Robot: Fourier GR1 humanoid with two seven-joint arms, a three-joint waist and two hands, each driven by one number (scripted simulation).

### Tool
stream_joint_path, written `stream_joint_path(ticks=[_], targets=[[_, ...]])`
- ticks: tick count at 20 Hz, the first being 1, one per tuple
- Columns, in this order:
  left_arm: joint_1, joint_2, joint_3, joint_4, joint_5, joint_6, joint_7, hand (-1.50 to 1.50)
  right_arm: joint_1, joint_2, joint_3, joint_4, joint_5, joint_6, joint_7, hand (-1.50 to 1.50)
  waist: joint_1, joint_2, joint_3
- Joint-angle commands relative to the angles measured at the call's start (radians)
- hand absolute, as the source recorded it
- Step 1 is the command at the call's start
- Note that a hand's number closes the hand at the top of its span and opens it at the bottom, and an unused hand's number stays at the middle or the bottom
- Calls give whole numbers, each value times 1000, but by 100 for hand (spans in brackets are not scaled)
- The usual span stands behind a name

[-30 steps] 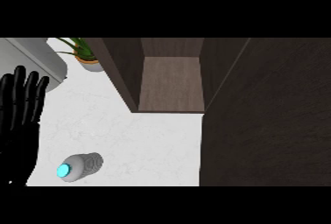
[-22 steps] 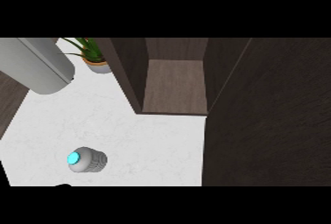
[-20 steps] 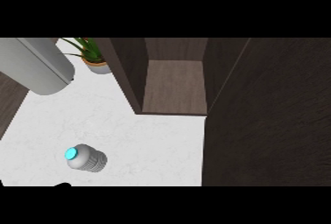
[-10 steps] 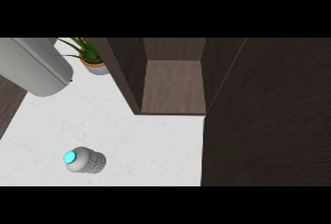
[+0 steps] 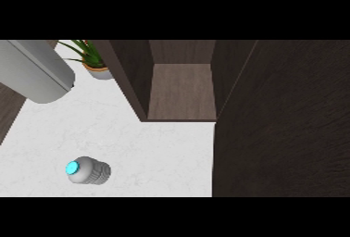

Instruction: Pick up the bottled water, place it into the cabinet and close the cabinet

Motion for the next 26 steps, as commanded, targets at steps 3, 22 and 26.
stream_joint_path(ticks=[3, 22, 26], targets=[[55, 32, -87, 16, 24, 67, -94, -150, 146, -14, -14, -195, -75, 36, 20, -150, -6, 2, 0], [-80, -8, 417, 304, 576, -162, -239, -150, 387, -2, 15, -234, -52, 133, -160, -150, -12, 5, -3], [-134, -12, 462, 427, 634, -209, -271, -150, 399, 2, 36, -246, -37, 141, -179, -150, -12, 8, -2]])
